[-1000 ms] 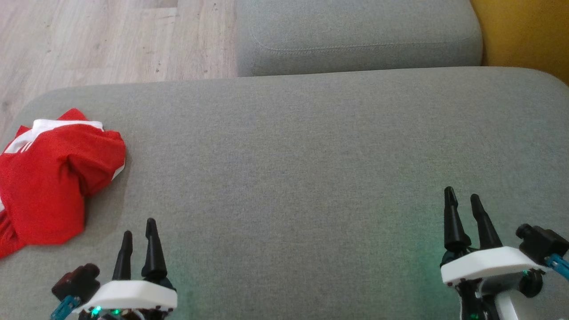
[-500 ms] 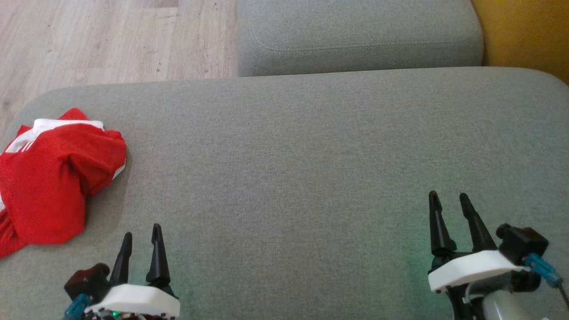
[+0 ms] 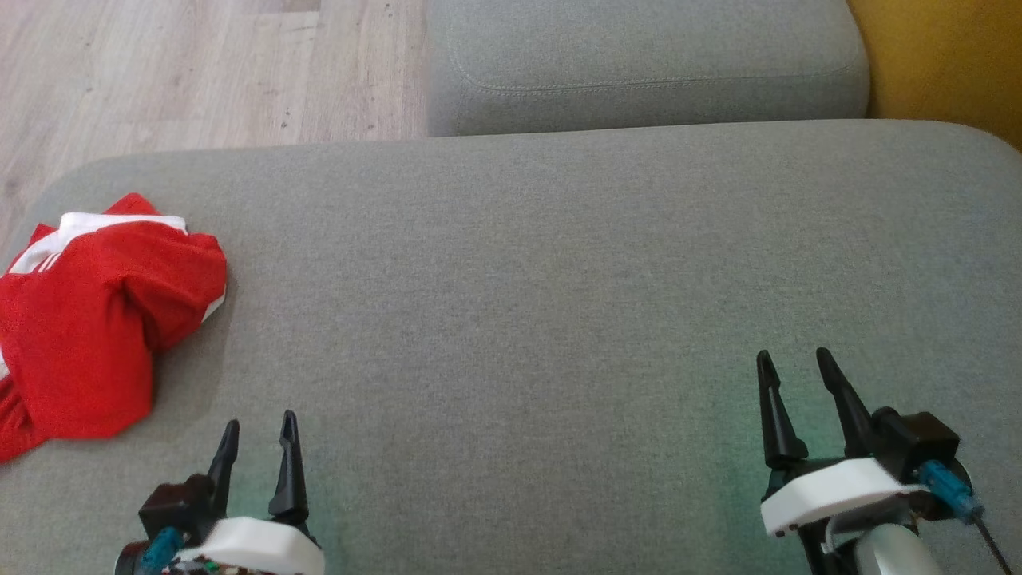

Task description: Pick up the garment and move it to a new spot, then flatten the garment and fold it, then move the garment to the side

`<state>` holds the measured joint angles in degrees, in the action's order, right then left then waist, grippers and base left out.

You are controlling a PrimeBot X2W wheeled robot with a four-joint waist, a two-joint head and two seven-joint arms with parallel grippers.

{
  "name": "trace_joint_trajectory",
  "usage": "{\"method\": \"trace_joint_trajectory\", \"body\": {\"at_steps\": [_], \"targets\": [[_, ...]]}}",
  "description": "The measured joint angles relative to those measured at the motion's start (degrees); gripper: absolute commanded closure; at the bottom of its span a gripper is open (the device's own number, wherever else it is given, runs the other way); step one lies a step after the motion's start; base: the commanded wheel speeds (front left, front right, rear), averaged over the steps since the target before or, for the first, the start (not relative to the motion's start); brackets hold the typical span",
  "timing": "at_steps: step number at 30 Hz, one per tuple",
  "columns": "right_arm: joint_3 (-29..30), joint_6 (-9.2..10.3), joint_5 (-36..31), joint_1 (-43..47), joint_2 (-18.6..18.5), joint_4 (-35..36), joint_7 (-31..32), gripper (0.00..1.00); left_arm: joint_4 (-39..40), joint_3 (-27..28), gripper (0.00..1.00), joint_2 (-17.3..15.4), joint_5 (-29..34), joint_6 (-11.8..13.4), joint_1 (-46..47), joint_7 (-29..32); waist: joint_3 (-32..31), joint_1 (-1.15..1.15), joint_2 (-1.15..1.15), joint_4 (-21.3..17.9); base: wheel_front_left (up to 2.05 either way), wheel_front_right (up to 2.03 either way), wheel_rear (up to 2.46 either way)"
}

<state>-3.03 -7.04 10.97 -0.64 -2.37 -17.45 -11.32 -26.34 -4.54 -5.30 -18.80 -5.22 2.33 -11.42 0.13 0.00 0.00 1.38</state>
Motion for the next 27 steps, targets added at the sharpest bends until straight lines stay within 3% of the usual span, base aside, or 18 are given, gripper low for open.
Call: {"method": "trace_joint_trajectory", "body": {"at_steps": [17, 27], "targets": [[1.5, -0.01, -1.9, 0.0, 0.0, -2.0, -2.6, 0.0, -2.7, 0.7, 0.0, -0.8, 9.5, 0.0, 1.4, -2.7, -0.2, 0.0, 0.0, 0.4, 0.0, 0.0, 0.0], [1.7, -0.01, -1.2, 0.0, 0.0, -3.2, -2.9, 0.0, -3.1, 1.1, 0.0, -0.5, 8.6, -0.4, 1.4, -2.9, -0.4, 0.0, 0.0, 0.3, 0.0, 0.0, 0.0]]}}
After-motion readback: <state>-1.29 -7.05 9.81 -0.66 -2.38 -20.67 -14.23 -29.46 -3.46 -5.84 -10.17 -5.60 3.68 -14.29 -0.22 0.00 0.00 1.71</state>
